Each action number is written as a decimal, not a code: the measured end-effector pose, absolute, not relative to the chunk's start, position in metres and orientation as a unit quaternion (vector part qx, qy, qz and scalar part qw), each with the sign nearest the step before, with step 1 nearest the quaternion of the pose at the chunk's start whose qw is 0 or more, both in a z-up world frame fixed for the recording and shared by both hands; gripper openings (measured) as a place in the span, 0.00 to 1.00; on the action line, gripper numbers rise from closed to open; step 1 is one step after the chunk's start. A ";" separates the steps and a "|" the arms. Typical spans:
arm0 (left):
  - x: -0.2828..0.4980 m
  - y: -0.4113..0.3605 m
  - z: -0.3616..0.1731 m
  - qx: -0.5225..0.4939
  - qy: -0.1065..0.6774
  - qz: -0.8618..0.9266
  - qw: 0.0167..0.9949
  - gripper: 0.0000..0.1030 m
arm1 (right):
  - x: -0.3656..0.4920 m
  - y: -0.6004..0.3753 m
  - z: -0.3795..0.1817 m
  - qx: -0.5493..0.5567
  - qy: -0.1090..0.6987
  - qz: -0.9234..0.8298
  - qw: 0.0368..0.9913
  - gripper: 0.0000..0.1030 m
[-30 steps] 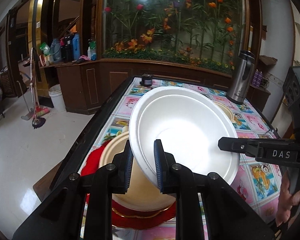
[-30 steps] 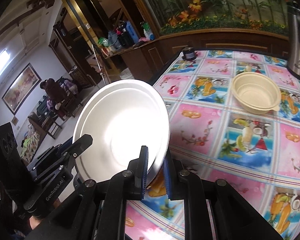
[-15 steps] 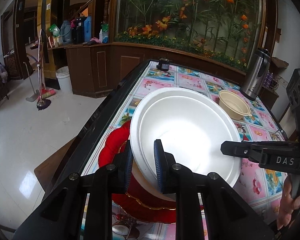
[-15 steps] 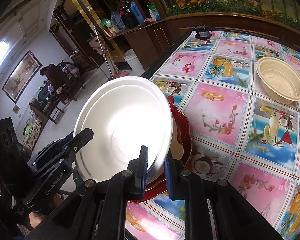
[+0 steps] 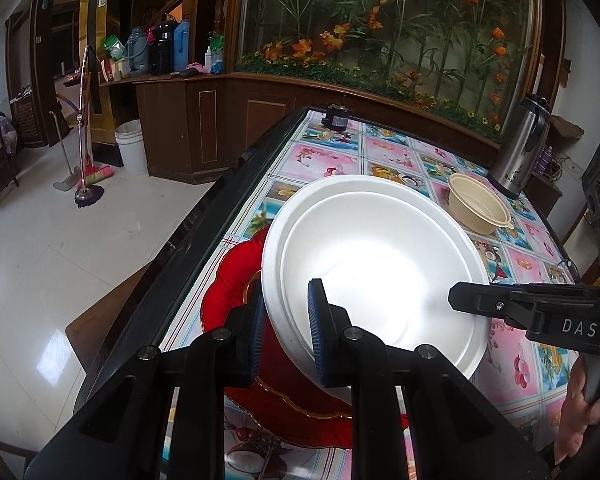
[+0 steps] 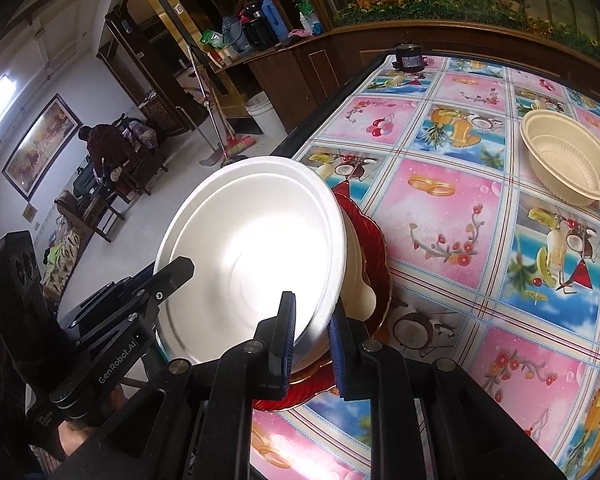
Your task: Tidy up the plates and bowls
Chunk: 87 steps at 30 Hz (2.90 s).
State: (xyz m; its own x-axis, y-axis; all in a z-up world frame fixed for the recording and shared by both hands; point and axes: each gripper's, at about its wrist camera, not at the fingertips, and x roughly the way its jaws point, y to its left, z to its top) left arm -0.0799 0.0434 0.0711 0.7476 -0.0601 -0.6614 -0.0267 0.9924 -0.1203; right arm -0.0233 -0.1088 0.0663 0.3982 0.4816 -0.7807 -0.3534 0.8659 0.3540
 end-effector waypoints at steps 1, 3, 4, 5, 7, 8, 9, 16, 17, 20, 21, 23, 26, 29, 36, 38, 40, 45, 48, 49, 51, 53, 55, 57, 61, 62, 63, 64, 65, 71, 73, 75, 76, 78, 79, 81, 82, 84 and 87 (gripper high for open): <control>-0.080 0.044 0.071 -0.061 0.355 -0.008 0.933 0.16 | -0.023 -0.109 0.066 0.066 0.488 0.251 0.833 0.18; -0.081 0.045 0.072 -0.061 0.354 -0.006 0.933 0.16 | -0.023 -0.108 0.066 0.066 0.489 0.254 0.832 0.18; -0.081 0.045 0.072 -0.062 0.352 -0.003 0.934 0.16 | -0.023 -0.108 0.066 0.065 0.489 0.255 0.832 0.19; -0.081 0.046 0.072 -0.061 0.350 0.001 0.935 0.16 | -0.023 -0.108 0.066 0.065 0.488 0.255 0.832 0.19; -0.082 0.047 0.073 -0.058 0.348 0.005 0.936 0.16 | -0.024 -0.109 0.066 0.066 0.488 0.256 0.832 0.23; -0.082 0.048 0.073 -0.059 0.349 0.006 0.935 0.18 | -0.024 -0.110 0.067 0.068 0.487 0.257 0.832 0.23; -0.083 0.050 0.073 -0.065 0.349 0.006 0.935 0.19 | -0.025 -0.111 0.068 0.070 0.486 0.257 0.832 0.24; -0.087 0.051 0.080 -0.069 0.340 0.006 0.938 0.19 | -0.031 -0.129 0.083 0.092 0.464 0.260 0.842 0.28; -0.088 0.049 0.081 -0.068 0.338 0.005 0.939 0.19 | -0.032 -0.134 0.085 0.095 0.460 0.259 0.844 0.28; -0.092 0.042 0.086 -0.064 0.333 -0.001 0.941 0.19 | -0.034 -0.151 0.092 0.111 0.448 0.254 0.850 0.29; -0.093 0.039 0.088 -0.061 0.331 -0.004 0.942 0.19 | -0.034 -0.158 0.094 0.117 0.445 0.250 0.852 0.30; -0.094 0.031 0.091 -0.054 0.328 -0.010 0.943 0.19 | -0.034 -0.170 0.095 0.126 0.439 0.243 0.856 0.31; -0.096 0.015 0.096 -0.043 0.326 -0.024 0.944 0.19 | -0.032 -0.194 0.092 0.147 0.434 0.228 0.859 0.31; -0.097 -0.004 0.100 -0.027 0.326 -0.040 0.944 0.19 | -0.027 -0.220 0.082 0.165 0.433 0.207 0.862 0.31; -0.098 -0.068 0.098 0.021 0.339 -0.095 0.936 0.19 | -0.019 -0.285 0.056 0.201 0.427 0.143 0.870 0.31; -0.096 -0.090 0.096 0.034 0.345 -0.115 0.931 0.19 | -0.016 -0.303 0.049 0.210 0.426 0.125 0.871 0.31; -0.090 -0.116 0.091 0.043 0.357 -0.144 0.922 0.19 | -0.012 -0.328 0.040 0.226 0.421 0.101 0.873 0.31; -0.064 -0.176 0.068 0.081 0.384 -0.183 0.901 0.19 | -0.006 -0.385 0.021 0.271 0.405 0.053 0.872 0.32; -0.040 -0.201 0.051 0.092 0.397 -0.187 0.894 0.19 | -0.003 -0.410 0.010 0.286 0.406 0.023 0.868 0.32; -0.030 -0.206 0.045 0.088 0.405 -0.190 0.890 0.19 | -0.003 -0.418 0.007 0.300 0.405 0.024 0.863 0.32; -0.013 -0.211 0.034 0.080 0.418 -0.190 0.885 0.19 | -0.003 -0.426 0.007 0.309 0.401 0.026 0.862 0.32; -0.001 -0.210 0.023 0.072 0.424 -0.185 0.883 0.19 | -0.003 -0.429 0.008 0.303 0.398 0.015 0.866 0.33; 0.002 -0.208 0.013 0.066 0.425 -0.178 0.885 0.19 | -0.002 -0.430 0.006 0.308 0.397 0.019 0.865 0.39; 0.007 -0.207 0.007 0.060 0.437 -0.185 0.878 0.19 | 0.002 -0.430 0.003 0.314 0.400 0.021 0.861 0.42; 0.010 -0.200 0.013 0.064 0.421 -0.170 0.889 0.19 | 0.014 -0.423 -0.002 0.327 0.408 0.033 0.852 0.42; 0.010 -0.196 0.015 0.062 0.419 -0.169 0.890 0.19 | 0.018 -0.421 -0.003 0.334 0.408 0.037 0.849 0.42; 0.012 -0.194 0.016 0.060 0.417 -0.166 0.892 0.19 | 0.022 -0.420 -0.004 0.344 0.409 0.039 0.844 0.42; 0.014 -0.191 0.017 0.058 0.414 -0.161 0.894 0.19 | 0.025 -0.419 -0.004 0.350 0.409 0.038 0.842 0.42; 0.015 -0.187 0.018 0.056 0.412 -0.154 0.896 0.19 | 0.030 -0.418 -0.002 0.356 0.409 0.037 0.840 0.42; 0.019 -0.172 0.022 0.027 0.411 -0.143 0.900 0.19 | 0.073 -0.397 0.019 0.344 0.410 0.030 0.844 0.44; 0.020 -0.171 0.022 0.029 0.410 -0.141 0.901 0.19 | 0.088 -0.392 0.022 0.334 0.410 0.020 0.848 0.47; 0.021 -0.170 0.021 0.030 0.411 -0.137 0.901 0.19 | 0.103 -0.387 0.021 0.323 0.416 0.009 0.850 0.50; 0.021 -0.170 0.021 0.029 0.412 -0.138 0.900 0.19 | 0.111 -0.385 0.019 0.318 0.423 0.007 0.848 0.50; 0.021 -0.170 0.020 0.027 0.414 -0.140 0.899 0.19 | 0.121 -0.380 0.009 0.319 0.440 0.011 0.839 0.44; 0.021 -0.169 0.021 0.028 0.413 -0.141 0.899 0.19 | 0.123 -0.378 0.006 0.319 0.448 0.019 0.835 0.26; 0.020 -0.168 0.023 0.026 0.409 -0.143 0.901 0.19 | 0.118 -0.378 0.007 0.313 0.453 0.018 0.835 0.21; 0.020 -0.168 0.024 0.024 0.408 -0.144 0.901 0.19 | 0.114 -0.377 0.009 0.300 0.457 0.022 0.837 0.21; 0.019 -0.166 0.026 0.021 0.407 -0.146 0.901 0.19 | 0.099 -0.378 0.017 0.276 0.463 0.032 0.842 0.20; 0.015 -0.165 0.031 0.015 0.402 -0.156 0.902 0.19 | 0.066 -0.385 0.030 0.231 0.481 0.066 0.843 0.23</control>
State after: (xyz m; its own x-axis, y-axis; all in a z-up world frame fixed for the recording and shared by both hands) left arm 0.0150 -0.1648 0.0314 0.6272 -0.2700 -0.7305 0.2945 0.9506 -0.0986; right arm 0.0665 -0.3853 0.0302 0.5278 0.3334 -0.7812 0.1116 0.8846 0.4529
